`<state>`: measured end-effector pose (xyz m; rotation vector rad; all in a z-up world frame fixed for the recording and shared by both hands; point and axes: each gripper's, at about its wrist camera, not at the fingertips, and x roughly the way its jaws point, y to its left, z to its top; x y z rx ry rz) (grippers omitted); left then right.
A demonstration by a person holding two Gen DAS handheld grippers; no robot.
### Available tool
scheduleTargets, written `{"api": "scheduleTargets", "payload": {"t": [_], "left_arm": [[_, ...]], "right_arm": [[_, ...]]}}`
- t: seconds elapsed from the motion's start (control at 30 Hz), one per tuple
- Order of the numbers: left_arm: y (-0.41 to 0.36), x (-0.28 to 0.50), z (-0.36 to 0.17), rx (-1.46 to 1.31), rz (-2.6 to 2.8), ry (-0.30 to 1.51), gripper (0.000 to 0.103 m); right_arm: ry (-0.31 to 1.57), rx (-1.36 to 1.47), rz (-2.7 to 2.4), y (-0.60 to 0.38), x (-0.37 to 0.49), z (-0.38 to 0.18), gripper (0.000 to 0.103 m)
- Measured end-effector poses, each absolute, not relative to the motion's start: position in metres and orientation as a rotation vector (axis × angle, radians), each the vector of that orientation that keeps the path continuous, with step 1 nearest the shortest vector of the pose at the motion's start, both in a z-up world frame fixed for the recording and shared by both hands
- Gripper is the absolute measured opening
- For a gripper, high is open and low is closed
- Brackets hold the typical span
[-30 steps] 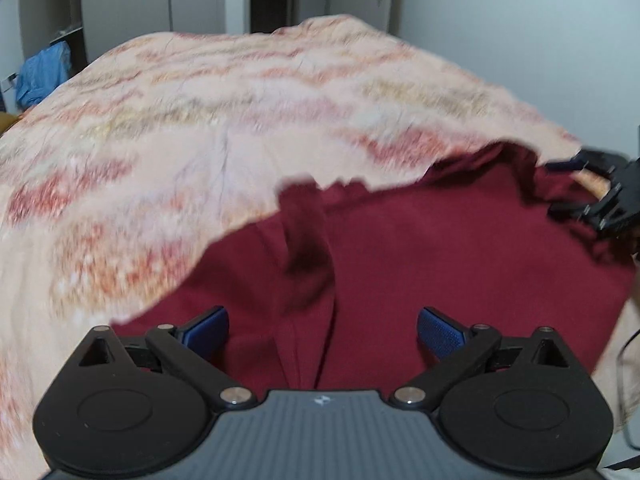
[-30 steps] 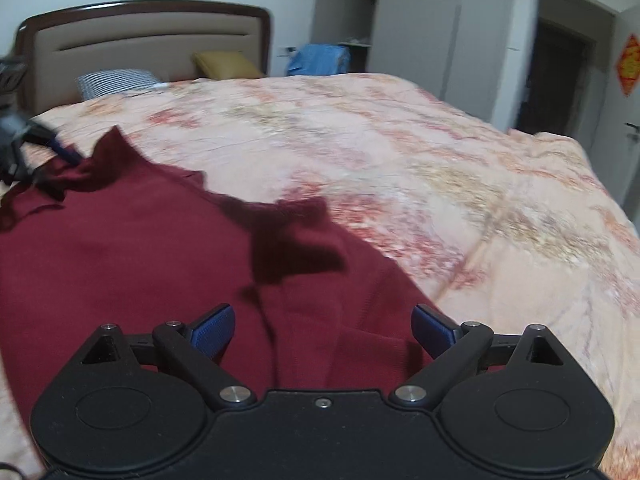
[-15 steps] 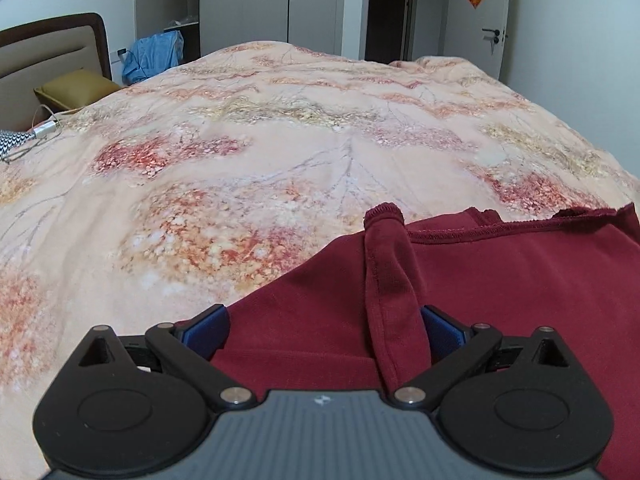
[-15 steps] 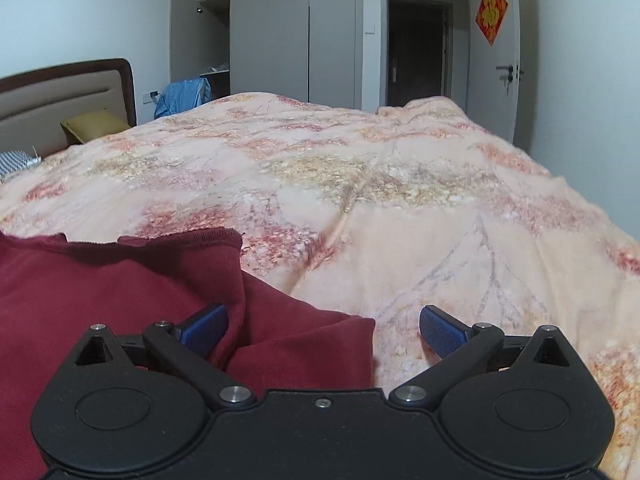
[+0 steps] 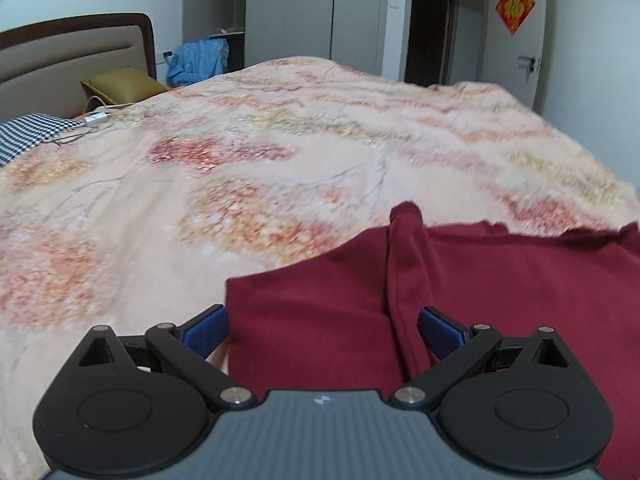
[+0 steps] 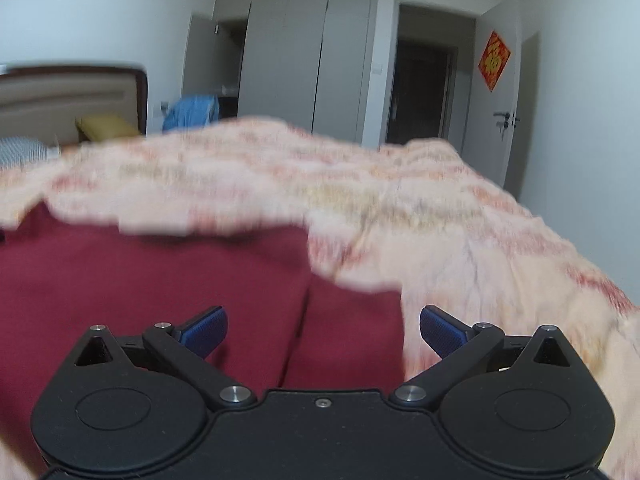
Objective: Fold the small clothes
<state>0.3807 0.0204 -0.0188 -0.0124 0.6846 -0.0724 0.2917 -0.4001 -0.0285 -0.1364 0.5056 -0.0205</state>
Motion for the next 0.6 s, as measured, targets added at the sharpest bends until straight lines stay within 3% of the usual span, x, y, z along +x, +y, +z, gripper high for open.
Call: {"api": "scheduleTargets", "payload": {"t": [0.6], "left_arm": [[0.025, 0.295, 0.041, -0.125, -0.057, 0.647, 0.103]], "right_arm": [[0.379, -0.037, 0.082, -0.342, 0.229, 0.02, 0.102]]}}
